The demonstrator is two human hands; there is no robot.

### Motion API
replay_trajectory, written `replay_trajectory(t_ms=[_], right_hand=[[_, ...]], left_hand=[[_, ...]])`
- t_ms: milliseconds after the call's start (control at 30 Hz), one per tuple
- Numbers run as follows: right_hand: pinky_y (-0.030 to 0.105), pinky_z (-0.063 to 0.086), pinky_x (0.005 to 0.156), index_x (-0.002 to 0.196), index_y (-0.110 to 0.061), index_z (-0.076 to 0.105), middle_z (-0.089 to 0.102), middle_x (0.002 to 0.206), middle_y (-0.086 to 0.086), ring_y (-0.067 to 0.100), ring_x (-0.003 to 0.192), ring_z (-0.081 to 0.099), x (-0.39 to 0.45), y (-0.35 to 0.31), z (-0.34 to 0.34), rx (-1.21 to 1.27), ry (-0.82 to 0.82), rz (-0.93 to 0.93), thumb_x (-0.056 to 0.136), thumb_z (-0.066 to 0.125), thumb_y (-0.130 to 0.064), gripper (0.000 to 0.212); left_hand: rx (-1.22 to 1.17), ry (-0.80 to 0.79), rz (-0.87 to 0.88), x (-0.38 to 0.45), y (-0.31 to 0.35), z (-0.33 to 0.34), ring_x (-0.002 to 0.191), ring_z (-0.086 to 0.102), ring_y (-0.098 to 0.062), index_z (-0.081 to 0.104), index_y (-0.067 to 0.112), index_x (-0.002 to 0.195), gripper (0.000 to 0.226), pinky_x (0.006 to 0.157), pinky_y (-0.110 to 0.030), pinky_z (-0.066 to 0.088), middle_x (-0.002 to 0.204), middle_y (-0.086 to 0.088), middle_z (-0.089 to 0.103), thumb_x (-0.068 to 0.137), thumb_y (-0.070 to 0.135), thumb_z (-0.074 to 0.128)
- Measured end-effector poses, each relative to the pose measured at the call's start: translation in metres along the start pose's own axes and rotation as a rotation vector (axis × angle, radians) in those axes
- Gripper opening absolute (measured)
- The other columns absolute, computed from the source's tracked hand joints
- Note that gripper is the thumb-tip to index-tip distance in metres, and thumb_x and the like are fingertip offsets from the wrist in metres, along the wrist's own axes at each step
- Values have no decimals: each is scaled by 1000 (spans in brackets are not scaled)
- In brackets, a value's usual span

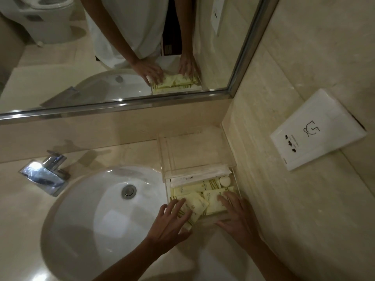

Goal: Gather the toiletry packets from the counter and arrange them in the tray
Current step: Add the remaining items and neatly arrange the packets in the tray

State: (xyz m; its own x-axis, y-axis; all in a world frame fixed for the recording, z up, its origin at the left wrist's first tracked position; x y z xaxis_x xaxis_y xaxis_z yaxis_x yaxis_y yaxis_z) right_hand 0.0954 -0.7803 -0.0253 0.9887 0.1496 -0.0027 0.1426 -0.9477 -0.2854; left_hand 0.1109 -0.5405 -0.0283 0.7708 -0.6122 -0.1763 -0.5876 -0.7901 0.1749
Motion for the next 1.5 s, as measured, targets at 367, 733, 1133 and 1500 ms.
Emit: replay_trajectory(t_ms=[367,733,1133,1500], right_hand=[[41,31,109,141,-29,36,21,154,1,21,143,18,-4,9,1,167,-10,219,53,81,-60,104],[47,39,106,145,-36,21,23,153,4,24,140,27,-5,16,8,274,-64,378,53,87,-44,113],[37,42,97,142,-32,29,26,145,3,20,127,34,1,8,-5,295,-57,356,43,83,-62,117],[40,39,101,144,-30,25,19,147,4,22,132,29,2,5,-11,340,-109,391,48,82,-56,115]], left_hand=[[13,32,-54,10,-2,-4,122,53,-31,50,17,122,68,108,-59,31,133,-12,56,70,62,49],[-1,115,-106,5,-10,-9,124,52,-29,52,18,118,55,100,-48,46,135,-10,54,76,53,54],[58,61,-24,24,9,-2,123,55,-23,51,24,120,63,103,-54,40,135,-4,56,73,65,57],[84,172,-29,23,2,-8,114,58,-18,51,23,112,42,102,-46,42,122,-1,61,81,51,52]])
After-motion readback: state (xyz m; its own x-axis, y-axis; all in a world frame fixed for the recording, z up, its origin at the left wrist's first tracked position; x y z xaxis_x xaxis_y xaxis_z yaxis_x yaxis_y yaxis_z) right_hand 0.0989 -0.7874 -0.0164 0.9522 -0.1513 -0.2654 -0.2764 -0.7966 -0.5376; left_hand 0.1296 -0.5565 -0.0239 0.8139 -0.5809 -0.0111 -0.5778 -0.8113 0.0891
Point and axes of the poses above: each hand's wrist, its own x-axis towards the middle knuckle, its own z-axis out of the palm, y = z × x, the point moved 3 cm from there along x, towards the middle knuckle
